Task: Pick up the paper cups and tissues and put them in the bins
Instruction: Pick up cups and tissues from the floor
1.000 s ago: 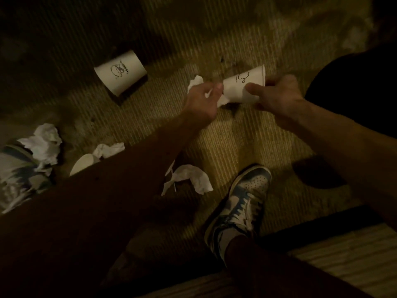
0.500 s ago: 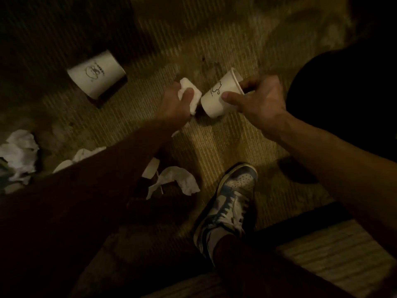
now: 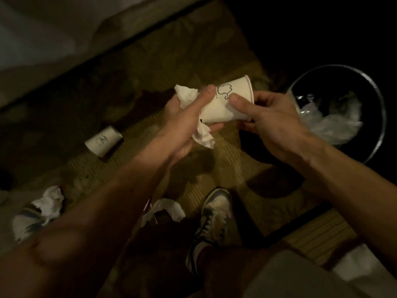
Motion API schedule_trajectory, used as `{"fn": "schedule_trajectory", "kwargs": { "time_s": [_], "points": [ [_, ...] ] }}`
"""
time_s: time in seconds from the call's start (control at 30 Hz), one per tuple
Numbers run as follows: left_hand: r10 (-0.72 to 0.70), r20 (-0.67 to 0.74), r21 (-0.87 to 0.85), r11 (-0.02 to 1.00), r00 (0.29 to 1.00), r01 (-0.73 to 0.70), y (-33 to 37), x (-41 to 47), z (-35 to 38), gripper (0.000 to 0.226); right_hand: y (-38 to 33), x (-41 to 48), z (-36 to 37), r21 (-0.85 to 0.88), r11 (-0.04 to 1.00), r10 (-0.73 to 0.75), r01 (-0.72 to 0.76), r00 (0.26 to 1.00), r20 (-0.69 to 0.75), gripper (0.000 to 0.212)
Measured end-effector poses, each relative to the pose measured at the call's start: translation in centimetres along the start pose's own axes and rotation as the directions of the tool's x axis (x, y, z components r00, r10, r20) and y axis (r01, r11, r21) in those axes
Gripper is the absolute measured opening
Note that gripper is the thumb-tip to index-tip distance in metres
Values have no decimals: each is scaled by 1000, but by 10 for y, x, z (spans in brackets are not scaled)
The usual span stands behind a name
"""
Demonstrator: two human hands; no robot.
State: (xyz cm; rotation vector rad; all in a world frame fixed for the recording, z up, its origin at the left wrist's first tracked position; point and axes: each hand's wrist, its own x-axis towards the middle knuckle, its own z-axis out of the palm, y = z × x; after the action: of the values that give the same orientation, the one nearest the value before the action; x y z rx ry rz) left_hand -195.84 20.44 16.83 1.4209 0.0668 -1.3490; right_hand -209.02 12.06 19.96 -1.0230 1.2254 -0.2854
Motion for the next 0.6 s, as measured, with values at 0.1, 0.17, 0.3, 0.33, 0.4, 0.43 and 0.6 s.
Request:
{"fn": "schedule_trajectory", "kwargs": {
  "time_s": [0.1, 0.17, 0.3, 0.33, 0.4, 0.43, 0.6],
  "points": [
    [75, 15, 164, 984, 997, -76, 10, -14, 37, 43, -18, -16, -42, 60, 998, 11, -1, 985, -171, 30],
    [166, 53, 269, 947, 985, -175, 12, -22, 61, 43, -22, -24, -73, -55, 997, -62, 48, 950, -306, 26],
    [295, 151, 427, 841, 943, -332, 5, -28, 113, 36, -14, -37, -131, -243, 965, -202, 101, 876, -439, 17],
    [307, 179, 463, 812, 935, -355, 0, -28, 126, 36, -9, -40, -142, -279, 955, -220, 101, 873, -436, 15],
    [314, 241, 540, 743, 918, -396, -11, -24, 149, 34, 4, -45, -159, -311, 945, -234, 101, 873, -429, 14],
    [308, 267, 572, 712, 913, -408, -16, -20, 160, 34, 8, -46, -165, -317, 943, -235, 99, 873, -428, 13],
    [192, 299, 678, 647, 935, -350, -42, 0, 199, 65, 19, -36, -179, -392, 918, -251, 64, 858, -448, 7]
  ]
}}
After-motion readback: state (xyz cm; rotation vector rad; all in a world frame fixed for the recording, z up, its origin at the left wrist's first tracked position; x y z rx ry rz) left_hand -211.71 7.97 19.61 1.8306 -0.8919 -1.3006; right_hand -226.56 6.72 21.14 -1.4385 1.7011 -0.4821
